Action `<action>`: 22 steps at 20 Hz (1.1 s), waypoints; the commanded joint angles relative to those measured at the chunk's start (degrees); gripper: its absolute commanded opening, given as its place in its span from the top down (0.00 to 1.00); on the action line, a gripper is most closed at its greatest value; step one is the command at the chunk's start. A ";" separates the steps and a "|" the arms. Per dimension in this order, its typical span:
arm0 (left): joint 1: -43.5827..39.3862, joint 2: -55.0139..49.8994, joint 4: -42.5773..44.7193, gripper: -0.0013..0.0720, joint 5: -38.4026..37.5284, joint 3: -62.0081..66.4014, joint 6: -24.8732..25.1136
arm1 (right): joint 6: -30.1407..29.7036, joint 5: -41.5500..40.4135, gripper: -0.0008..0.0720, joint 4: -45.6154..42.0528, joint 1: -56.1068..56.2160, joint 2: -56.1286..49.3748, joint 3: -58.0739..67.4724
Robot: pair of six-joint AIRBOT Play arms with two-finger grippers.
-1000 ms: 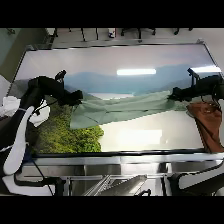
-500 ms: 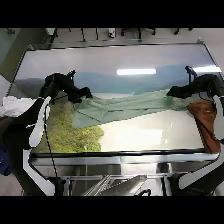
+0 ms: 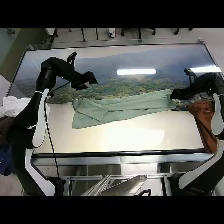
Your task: Fold the shirts.
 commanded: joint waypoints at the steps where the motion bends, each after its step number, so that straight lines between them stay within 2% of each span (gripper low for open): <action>1: -1.05 2.93 -0.22 0.03 -1.44 -1.70 -0.02 | -2.60 -1.75 0.30 6.27 -0.98 -2.14 0.48; 4: -1.05 5.35 -0.31 0.03 -1.57 -4.31 -0.02 | -2.54 -2.82 0.31 7.17 -1.25 -4.76 1.22; 6: -1.05 6.23 -1.79 0.03 -1.44 -4.42 -0.02 | -3.08 -3.45 0.56 8.70 -1.07 -6.05 1.27; 7: -1.07 6.64 -3.37 0.08 -1.64 -4.39 0.00 | -4.15 -3.61 0.67 10.80 -1.07 -6.47 1.27; 8: -1.20 6.84 -4.94 0.36 -1.99 -4.37 0.09 | -5.55 -3.78 0.96 13.07 -1.07 -6.60 1.27; 9: -1.57 6.82 -6.08 0.74 -2.67 -4.35 0.13 | -6.05 -3.93 0.96 14.56 -1.07 -6.54 1.40; 10: -2.08 6.80 -5.95 0.94 -3.39 -4.35 0.37 | -6.01 -4.98 0.96 15.47 -1.05 -6.49 2.14; 14: -7.34 4.04 -5.90 0.95 -6.34 -4.35 1.88 | -4.02 -12.15 0.96 15.93 -1.20 -3.06 6.03; 20: -20.59 -9.18 -6.21 0.95 -18.97 -4.28 1.88 | -0.15 -24.04 0.96 20.09 -0.26 12.09 6.51; 22: -23.96 -14.21 -6.21 0.95 -19.65 -2.14 1.33 | 1.95 -25.07 0.96 20.46 0.81 17.59 6.51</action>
